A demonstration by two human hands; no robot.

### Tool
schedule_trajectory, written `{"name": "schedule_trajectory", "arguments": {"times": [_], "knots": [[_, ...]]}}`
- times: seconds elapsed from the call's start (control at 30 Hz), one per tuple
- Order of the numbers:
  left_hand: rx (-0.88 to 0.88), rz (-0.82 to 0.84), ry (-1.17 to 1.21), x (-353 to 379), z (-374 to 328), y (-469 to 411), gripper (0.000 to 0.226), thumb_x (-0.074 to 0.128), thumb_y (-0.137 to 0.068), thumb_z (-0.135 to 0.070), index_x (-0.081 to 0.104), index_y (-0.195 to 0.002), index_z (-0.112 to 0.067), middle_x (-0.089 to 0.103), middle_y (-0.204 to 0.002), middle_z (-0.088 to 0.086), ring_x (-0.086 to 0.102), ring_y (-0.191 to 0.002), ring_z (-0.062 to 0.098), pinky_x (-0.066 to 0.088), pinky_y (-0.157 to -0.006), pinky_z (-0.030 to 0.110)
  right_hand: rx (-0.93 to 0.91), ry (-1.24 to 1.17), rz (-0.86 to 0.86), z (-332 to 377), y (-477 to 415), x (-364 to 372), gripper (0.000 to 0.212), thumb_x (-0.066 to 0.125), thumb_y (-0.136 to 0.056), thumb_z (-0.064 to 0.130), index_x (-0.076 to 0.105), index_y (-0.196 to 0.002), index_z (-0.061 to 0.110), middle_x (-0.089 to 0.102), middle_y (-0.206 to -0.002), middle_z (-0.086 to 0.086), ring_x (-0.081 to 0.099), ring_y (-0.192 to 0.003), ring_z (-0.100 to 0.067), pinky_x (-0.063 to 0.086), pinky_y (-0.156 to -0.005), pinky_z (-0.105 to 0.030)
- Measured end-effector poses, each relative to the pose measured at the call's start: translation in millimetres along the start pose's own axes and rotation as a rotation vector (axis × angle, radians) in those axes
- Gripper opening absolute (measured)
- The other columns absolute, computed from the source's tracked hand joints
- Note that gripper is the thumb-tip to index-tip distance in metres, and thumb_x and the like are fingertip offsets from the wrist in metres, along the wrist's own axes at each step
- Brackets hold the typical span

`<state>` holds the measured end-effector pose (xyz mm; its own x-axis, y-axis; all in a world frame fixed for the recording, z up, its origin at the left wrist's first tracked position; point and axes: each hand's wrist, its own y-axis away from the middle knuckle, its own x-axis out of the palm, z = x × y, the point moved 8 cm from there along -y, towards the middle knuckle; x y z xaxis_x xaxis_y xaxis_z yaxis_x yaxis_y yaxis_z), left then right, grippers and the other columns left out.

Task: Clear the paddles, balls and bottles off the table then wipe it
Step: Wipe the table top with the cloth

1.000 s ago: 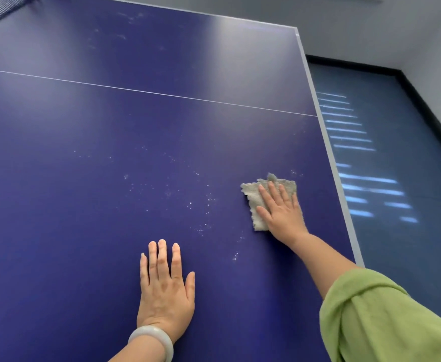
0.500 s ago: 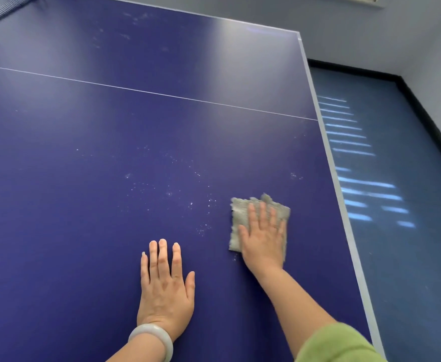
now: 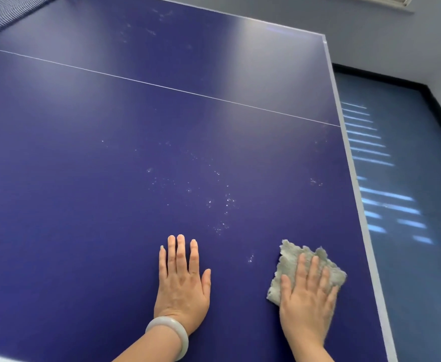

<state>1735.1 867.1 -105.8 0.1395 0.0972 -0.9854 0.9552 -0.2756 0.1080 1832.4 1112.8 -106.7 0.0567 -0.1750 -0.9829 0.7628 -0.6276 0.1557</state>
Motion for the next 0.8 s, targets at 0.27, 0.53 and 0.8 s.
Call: {"name": "schedule_trajectory", "arguments": {"times": [0.27,0.53,0.8], "knots": [[-0.001,-0.028,0.012,-0.9,1.0,0.9,0.068,0.027,-0.094,-0.045,0.044,-0.144,-0.001,0.034,-0.152,0.025,0.025,-0.145,0.042,0.022,-0.114,0.057,-0.289,0.119,0.069,86.0,-77.5,-2.0,0.069,0.001,-0.093,0.062,-0.009,-0.154,0.032,-0.015,-0.162,0.005,-0.014,-0.15,-0.02,-0.013,-0.119,-0.046],[0.003,-0.024,0.041,2.6,-0.3,1.6,0.069,0.025,-0.095,-0.045,0.039,-0.147,-0.002,0.03,-0.154,0.026,0.019,-0.147,0.042,0.024,-0.114,0.06,-0.011,0.025,0.029,32.7,-3.7,-1.1,0.066,-0.003,-0.096,0.056,-0.002,-0.154,0.025,0.004,-0.164,-0.006,0.005,-0.15,-0.03,0.002,-0.12,-0.053],[0.015,-0.043,0.034,-0.9,3.1,1.1,0.068,0.029,-0.093,-0.046,0.042,-0.145,-0.004,0.035,-0.152,0.023,0.027,-0.145,0.039,0.021,-0.113,0.055,-0.37,0.123,0.081,139.1,-60.0,7.8,0.072,-0.015,-0.081,0.062,-0.022,-0.147,0.033,-0.022,-0.16,0.006,-0.022,-0.148,-0.019,-0.017,-0.118,-0.045]]}}
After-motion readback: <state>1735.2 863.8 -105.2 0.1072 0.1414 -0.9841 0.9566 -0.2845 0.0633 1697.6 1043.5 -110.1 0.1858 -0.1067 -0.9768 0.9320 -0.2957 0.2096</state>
